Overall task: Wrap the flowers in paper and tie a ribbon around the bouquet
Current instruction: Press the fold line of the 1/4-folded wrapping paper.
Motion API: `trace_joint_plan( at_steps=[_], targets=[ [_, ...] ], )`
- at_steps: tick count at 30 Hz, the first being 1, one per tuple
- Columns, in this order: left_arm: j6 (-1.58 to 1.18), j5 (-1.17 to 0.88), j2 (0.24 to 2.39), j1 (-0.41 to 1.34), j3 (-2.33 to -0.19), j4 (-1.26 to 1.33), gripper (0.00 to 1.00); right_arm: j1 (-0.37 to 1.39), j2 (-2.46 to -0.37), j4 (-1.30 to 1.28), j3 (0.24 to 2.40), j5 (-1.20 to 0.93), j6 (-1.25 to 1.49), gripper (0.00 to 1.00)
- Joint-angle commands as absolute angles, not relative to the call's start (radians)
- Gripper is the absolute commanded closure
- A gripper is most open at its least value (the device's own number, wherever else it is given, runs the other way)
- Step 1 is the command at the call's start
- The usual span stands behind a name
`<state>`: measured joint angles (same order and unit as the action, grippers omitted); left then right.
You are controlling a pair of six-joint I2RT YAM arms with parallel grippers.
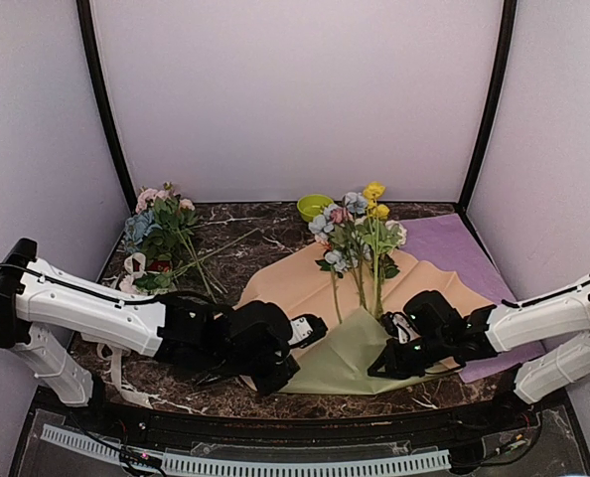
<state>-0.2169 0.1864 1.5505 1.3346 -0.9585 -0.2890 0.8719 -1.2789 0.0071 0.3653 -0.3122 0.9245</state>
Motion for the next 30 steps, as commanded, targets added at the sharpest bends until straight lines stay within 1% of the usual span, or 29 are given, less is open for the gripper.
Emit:
trace_joint_plan(
  at_steps=[1, 6, 9, 14, 19, 22, 26, 30],
  targets=[
    [-0.112, 0.173, 1.643, 1.344, -1.024, -0.174, 0.91, 0.875, -1.298, -0.095, 0.378, -0.258, 0.910, 1.00],
    [-0.078, 0.100, 1.785, 1.344, -1.059, -0.052, 0.91, 0.876, -1.298, -0.094, 0.383, -0.257, 0.922, 1.00],
    [-0.082, 0.100, 1.861, 1.344, -1.077, -0.090, 0.92, 0.878, -1.299, -0.080, 0.379, -0.269, 0.937, 1.00],
    [-0.101, 0.091, 1.857, 1.343, -1.004, -0.101, 0.92, 0.877, -1.302, -0.110, 0.406, -0.264, 0.912, 1.00],
    [-0.106, 0.060, 1.862, 1.342, -0.974, -0.104, 0.92, 0.877, -1.331, -0.213, 0.483, -0.253, 0.861, 1.00],
    [-0.120, 0.028, 1.859, 1.342, -0.958, -0.103, 0.93, 0.884, -1.312, -0.241, 0.533, -0.260, 0.865, 1.00],
    [-0.121, 0.013, 1.860, 1.338, -0.944, -0.100, 0.92, 0.938, -1.293, -0.144, 0.593, -0.301, 0.893, 1.00],
    [-0.133, -0.020, 1.848, 1.327, -0.941, -0.099, 0.93, 0.975, -1.360, 0.024, 0.586, -0.391, 0.963, 1.00]
  ],
)
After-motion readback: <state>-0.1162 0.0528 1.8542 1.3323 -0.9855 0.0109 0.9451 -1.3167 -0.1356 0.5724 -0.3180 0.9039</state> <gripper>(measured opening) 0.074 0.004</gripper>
